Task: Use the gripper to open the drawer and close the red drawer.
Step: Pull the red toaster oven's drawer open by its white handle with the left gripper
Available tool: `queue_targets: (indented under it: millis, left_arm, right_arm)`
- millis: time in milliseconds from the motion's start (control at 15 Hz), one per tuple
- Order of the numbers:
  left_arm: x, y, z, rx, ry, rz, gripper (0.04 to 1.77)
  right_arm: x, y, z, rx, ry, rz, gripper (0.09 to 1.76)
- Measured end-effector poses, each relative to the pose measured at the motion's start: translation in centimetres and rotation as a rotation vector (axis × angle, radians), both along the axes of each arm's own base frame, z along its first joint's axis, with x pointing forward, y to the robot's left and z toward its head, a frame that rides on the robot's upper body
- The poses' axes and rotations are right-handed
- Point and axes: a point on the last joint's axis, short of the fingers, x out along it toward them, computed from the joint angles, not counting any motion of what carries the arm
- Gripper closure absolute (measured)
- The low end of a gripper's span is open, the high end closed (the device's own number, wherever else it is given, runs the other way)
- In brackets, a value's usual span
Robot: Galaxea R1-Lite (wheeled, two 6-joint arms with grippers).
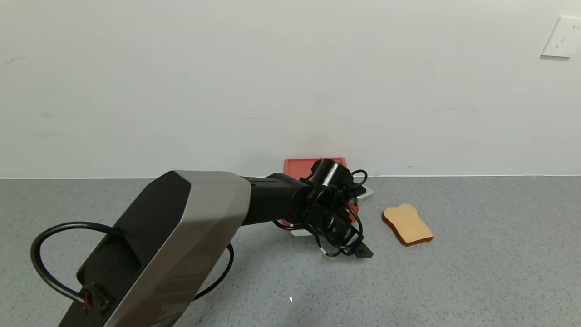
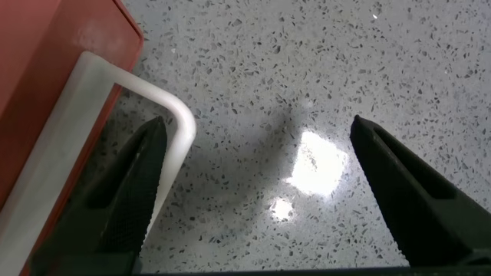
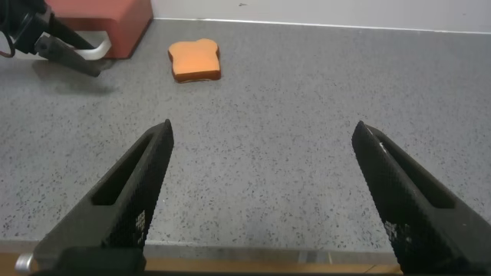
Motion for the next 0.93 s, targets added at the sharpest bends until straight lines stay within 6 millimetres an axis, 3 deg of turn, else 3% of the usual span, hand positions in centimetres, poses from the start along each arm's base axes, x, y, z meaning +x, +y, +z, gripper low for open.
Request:
queue_targets:
  millis: [933]
  left_arm:
    - [-1.4, 0.0, -0.4, 0.073, 0.102, 0.019, 0.09]
  right_arm:
    - [0.0, 0.0, 0.0, 0.000, 0.000, 0.000, 0.14]
